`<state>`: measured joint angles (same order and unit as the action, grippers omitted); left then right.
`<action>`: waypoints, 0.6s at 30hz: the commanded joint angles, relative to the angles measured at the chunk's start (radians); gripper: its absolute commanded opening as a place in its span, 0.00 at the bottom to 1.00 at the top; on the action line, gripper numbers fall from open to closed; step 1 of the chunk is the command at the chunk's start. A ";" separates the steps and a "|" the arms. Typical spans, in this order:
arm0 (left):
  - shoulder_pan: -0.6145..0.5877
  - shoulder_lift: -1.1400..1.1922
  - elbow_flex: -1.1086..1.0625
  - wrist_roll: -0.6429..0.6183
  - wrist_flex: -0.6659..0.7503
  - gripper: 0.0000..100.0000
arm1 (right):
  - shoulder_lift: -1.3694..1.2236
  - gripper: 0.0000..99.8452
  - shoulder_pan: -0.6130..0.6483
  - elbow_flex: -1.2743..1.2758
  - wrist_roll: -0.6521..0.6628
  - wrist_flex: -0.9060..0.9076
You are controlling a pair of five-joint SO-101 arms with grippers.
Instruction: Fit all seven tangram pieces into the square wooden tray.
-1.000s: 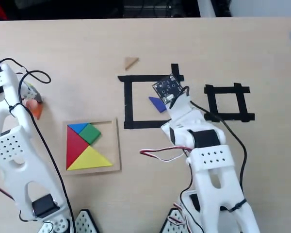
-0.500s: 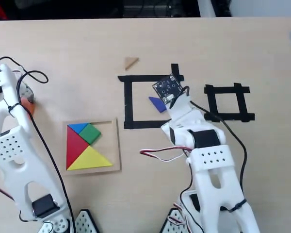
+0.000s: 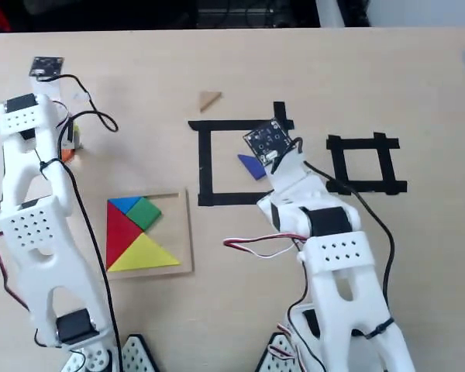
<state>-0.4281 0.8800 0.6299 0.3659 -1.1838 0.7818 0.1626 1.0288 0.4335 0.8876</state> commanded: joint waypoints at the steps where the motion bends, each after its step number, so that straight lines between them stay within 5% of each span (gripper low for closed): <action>1: 0.015 -0.015 0.015 0.057 -0.017 0.07 | 0.016 0.01 0.009 -0.008 0.002 -0.009; 5: 0.015 -0.006 0.145 -0.058 -0.178 0.31 | 0.016 0.01 0.009 -0.008 0.002 -0.009; 11: 0.015 -0.003 0.209 -0.075 -0.209 0.25 | 0.016 0.01 0.009 -0.008 0.002 -0.009; 18: -0.004 -0.003 0.136 -0.249 -0.230 0.24 | 0.016 0.01 0.009 -0.010 0.002 -0.009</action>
<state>-0.4235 0.8968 0.7756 0.1818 -1.4078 0.7818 0.1626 1.0288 0.4335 0.8876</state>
